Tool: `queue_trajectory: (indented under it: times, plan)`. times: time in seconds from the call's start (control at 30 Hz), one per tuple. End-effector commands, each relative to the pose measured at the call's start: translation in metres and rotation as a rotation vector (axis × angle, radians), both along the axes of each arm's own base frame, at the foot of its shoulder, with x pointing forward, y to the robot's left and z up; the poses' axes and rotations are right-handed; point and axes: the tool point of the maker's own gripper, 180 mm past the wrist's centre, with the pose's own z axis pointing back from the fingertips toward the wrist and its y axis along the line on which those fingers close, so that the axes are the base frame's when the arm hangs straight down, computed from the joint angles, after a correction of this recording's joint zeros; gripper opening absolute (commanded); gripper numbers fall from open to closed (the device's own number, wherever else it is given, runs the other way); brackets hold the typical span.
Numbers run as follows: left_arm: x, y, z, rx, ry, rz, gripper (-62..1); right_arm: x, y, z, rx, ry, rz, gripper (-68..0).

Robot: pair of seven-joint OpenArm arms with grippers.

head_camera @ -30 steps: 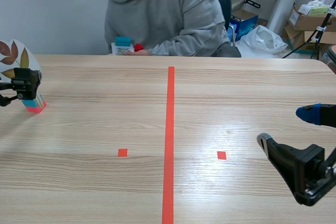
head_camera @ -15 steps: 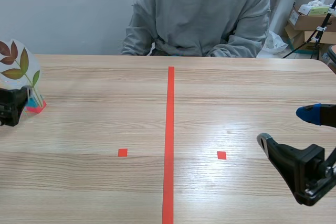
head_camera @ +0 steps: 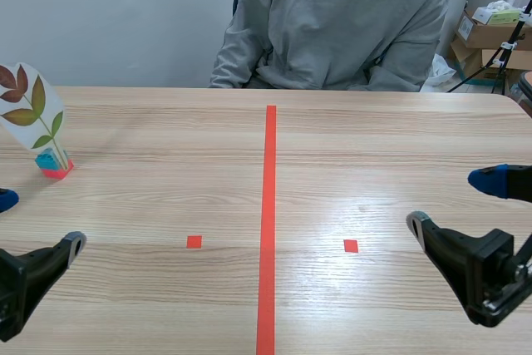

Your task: Do the leaf sorting experiment

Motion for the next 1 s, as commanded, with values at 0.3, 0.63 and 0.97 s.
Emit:
queue_trajectory:
  times: [0.3,0.63,0.97]
  plan:
    - [-0.029,-0.036,0.03,-0.016,0.019,-0.077,-2.1,-0.003,0.009,0.006,0.022,-0.01,0.072,-17.5]
    - [-0.023,-0.035,0.062,-0.051,-0.068,-0.011,-2.2,0.002,0.013,0.016,0.045,-0.054,0.089,-17.5]
    - [-0.023,-0.035,0.062,-0.051,-0.067,-0.011,-2.2,0.002,0.014,0.015,0.037,-0.041,0.101,-17.5]
